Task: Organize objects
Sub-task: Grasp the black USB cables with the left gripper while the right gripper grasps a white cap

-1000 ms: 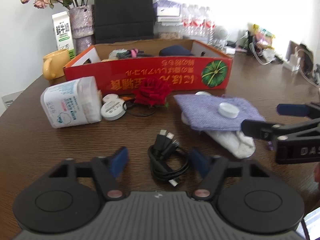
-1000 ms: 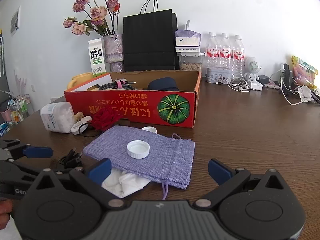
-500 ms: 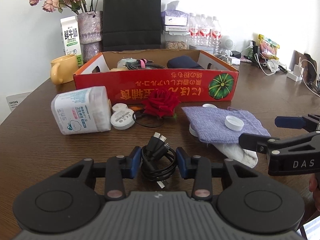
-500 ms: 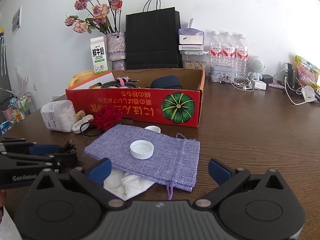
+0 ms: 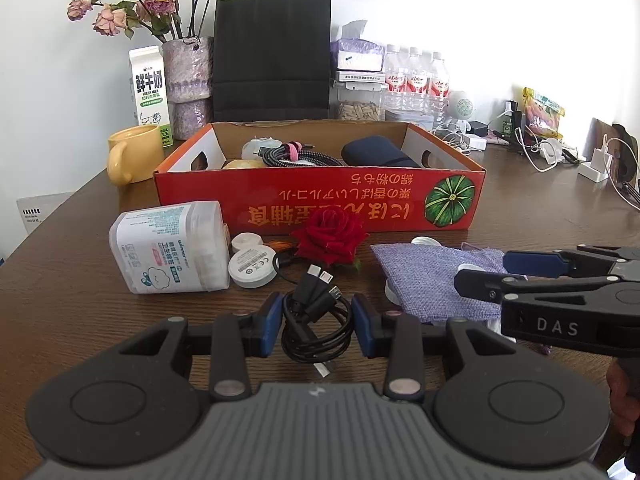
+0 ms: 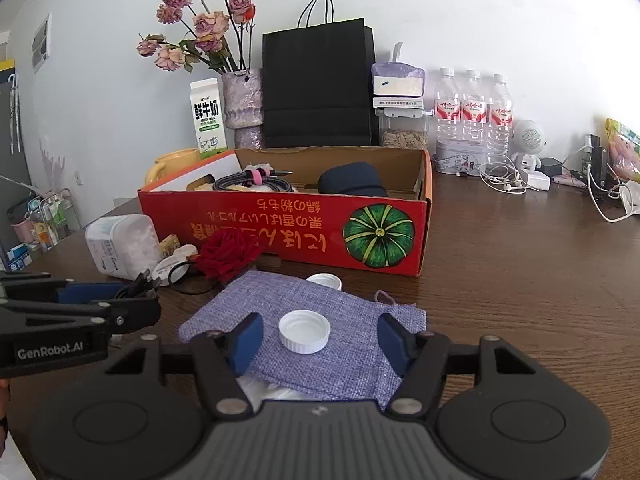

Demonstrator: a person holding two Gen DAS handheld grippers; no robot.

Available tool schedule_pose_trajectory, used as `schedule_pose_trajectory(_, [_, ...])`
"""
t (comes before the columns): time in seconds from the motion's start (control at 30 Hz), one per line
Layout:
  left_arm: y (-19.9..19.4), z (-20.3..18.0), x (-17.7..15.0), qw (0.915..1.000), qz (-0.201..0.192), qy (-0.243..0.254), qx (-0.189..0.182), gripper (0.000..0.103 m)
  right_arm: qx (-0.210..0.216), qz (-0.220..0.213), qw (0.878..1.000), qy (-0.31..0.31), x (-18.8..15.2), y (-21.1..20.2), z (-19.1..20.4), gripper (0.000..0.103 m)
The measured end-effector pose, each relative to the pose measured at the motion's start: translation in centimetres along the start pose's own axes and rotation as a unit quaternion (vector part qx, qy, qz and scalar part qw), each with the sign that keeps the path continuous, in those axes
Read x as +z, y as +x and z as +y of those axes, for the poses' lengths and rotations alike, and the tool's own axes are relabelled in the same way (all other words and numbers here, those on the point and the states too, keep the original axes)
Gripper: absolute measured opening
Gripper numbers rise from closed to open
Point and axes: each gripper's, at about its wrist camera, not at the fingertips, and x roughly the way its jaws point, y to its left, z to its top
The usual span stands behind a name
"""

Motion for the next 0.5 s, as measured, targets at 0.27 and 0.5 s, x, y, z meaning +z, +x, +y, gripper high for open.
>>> schedule_pose_trajectory(0.27, [0.02,0.01,-0.02,1.0,-0.001,-0.001,-0.001,0.039,0.009,0.011,1.0,-0.007,0.16,0.84,0.39,0.028])
schedule_pose_trajectory(0.5, [-0.09,-0.03,0.11,1.0,-0.004,-0.001,-0.003,0.039,0.011,0.006,1.0,-0.007,0.13,0.61,0.38,0.027])
